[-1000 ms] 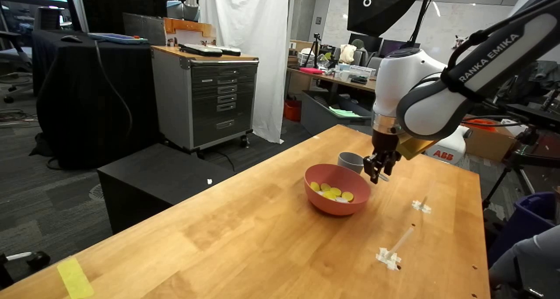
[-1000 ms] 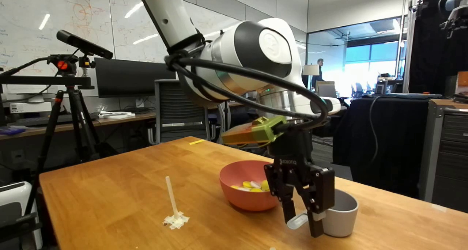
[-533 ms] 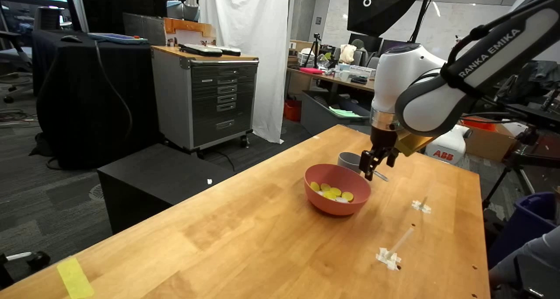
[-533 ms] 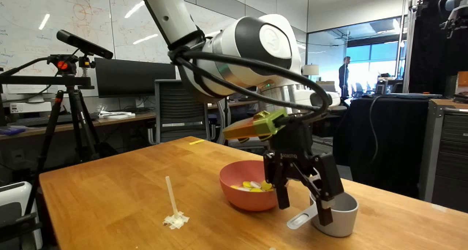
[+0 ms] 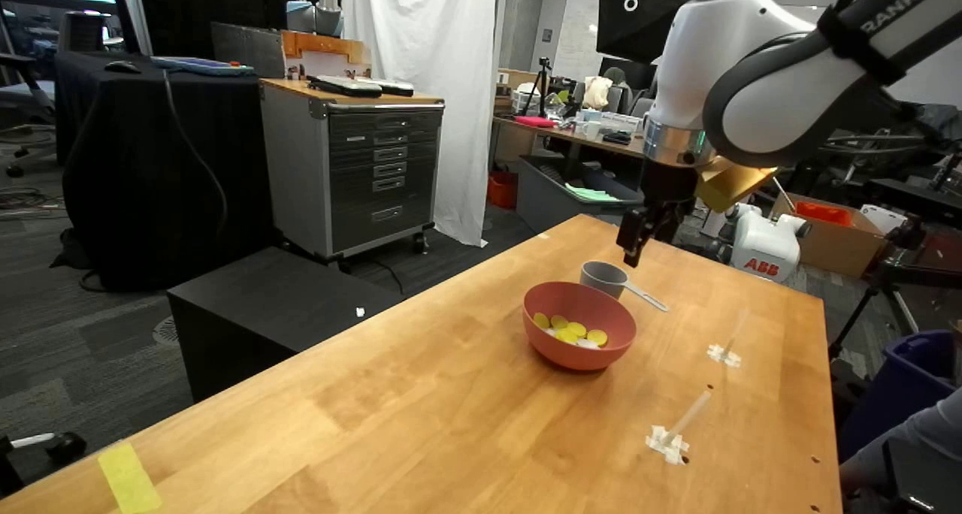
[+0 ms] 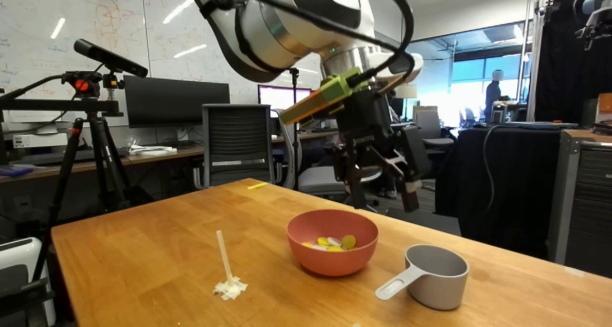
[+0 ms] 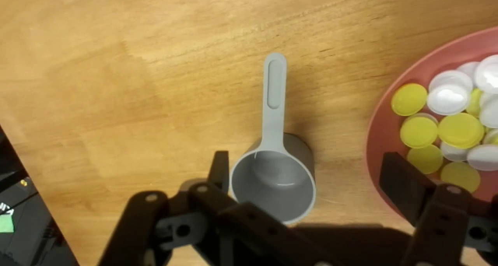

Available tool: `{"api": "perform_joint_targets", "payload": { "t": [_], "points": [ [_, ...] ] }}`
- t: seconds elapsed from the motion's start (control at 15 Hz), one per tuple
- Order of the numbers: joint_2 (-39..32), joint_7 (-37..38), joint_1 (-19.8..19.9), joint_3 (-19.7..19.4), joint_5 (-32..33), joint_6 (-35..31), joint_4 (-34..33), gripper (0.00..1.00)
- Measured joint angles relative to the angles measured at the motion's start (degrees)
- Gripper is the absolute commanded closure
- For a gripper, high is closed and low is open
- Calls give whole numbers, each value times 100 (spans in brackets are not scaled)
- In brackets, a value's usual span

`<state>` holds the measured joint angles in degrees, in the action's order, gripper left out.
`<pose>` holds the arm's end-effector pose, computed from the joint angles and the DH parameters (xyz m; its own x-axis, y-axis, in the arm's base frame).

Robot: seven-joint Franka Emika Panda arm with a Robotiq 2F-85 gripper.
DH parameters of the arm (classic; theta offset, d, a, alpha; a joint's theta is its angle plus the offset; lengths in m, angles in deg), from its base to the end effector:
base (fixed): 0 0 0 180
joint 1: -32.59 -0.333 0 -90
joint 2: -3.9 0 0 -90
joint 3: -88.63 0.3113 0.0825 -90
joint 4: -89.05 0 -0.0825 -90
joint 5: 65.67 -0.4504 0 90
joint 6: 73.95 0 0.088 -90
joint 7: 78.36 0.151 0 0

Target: Pour the contents in the grey measuring cup into the pink bowl

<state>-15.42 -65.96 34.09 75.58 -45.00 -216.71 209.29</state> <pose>0.6113 -0.1708 0.1714 0.9842 -0.1608 0.0735 -0.1754 -0.9404 0.2914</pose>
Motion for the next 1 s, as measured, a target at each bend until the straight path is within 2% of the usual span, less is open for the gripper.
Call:
{"api": "perform_joint_targets", "payload": {
  "t": [0.33,0.67,1.0],
  "points": [
    [814,-1227,-6,396,24,898,400,0],
    [1249,-2251,-9,737,151,1349,883,0],
    [1386,-2660,-10,877,282,1578,1072,0]
  ]
}}
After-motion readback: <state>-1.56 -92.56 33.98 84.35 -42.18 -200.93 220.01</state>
